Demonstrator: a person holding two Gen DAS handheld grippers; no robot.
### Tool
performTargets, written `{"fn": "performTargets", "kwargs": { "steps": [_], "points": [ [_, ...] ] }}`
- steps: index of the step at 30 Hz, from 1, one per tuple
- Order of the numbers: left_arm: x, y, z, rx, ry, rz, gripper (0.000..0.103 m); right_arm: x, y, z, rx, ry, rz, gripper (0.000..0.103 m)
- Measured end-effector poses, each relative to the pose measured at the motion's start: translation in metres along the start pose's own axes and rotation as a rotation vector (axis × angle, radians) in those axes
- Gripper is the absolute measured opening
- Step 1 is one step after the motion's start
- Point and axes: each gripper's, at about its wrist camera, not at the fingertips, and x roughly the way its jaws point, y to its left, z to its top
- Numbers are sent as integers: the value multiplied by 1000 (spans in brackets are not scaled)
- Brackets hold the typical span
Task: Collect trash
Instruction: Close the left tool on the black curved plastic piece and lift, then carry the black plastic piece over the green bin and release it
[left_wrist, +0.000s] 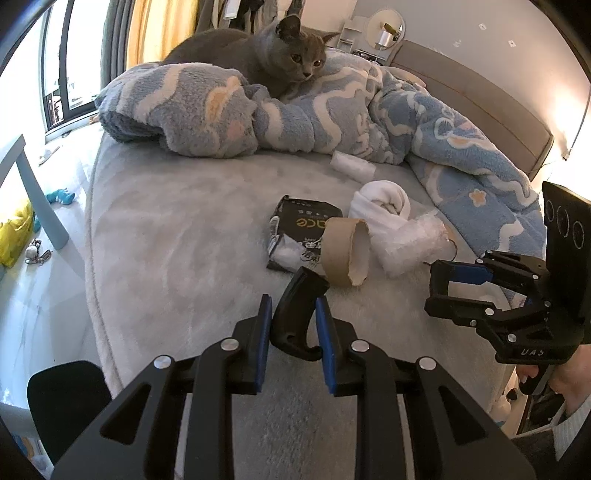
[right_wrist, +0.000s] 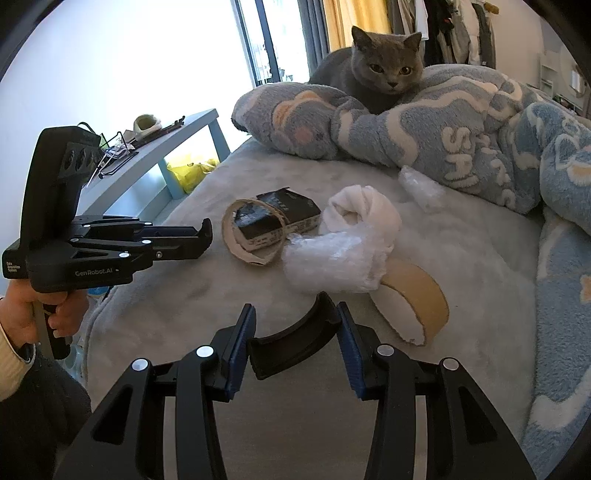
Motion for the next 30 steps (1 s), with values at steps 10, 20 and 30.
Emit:
{"fn": "performTargets", "kwargs": {
  "steps": [10,20,30],
  "points": [
    [-16,9,-9,-30,5,22,26,-7,21,2,-20,-10,8,45],
    [-30,30,-21,-71,32,84,26,-3,46,8,-36,-12,30,45],
    [-48,60,-34,-101,51,135,26,7,80,25,-57,-27,63,45]
  ]
}}
